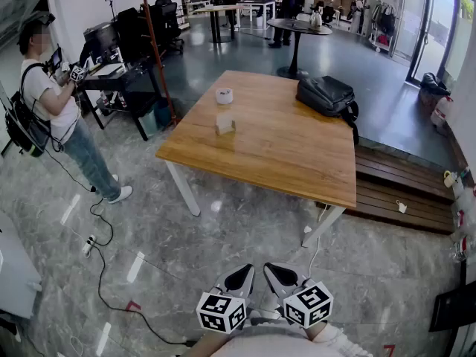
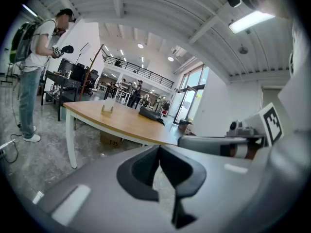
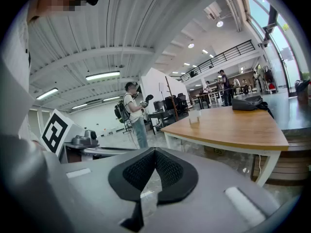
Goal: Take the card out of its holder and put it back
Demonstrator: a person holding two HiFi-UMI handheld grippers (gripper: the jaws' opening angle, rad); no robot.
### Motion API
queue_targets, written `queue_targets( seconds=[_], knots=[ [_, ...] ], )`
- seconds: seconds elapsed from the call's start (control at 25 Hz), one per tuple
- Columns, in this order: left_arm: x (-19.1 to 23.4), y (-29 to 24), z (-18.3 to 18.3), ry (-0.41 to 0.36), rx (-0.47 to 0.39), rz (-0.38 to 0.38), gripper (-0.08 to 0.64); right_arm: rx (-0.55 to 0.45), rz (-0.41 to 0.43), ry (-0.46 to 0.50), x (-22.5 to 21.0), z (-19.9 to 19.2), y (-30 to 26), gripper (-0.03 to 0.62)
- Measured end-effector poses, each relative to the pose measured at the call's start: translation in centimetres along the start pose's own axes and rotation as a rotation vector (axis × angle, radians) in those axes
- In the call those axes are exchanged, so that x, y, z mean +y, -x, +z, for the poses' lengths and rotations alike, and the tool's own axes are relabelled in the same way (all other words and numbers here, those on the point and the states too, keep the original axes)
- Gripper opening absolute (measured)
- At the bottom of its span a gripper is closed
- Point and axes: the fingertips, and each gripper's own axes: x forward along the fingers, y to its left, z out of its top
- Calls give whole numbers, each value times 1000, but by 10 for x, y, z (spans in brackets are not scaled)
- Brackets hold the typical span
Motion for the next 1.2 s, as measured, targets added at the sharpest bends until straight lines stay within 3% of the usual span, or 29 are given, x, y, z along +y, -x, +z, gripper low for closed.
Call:
queue_targets(
  seconds=[0.36,0.52,0.68,0.92,1.2],
  knots=[
    [4,-30,-15,-5,36,-14,9,2,-10,-44,-29,-15,-12,-2],
    [23,-58,-2,-3,32,-18,9,-4,-23,-58,-55,-5,-35,-2],
    [55,-93,27,-12,21,-18,9,-10,-19,-48,-81,18,-76,-2],
    [118,-153,103,-58,-5,-19,9,-12,12,-26,-120,76,-157,-2],
    [193,-209,157,-67,12,-23,9,-41,-27,-25,-174,131,-238,-2]
  ],
)
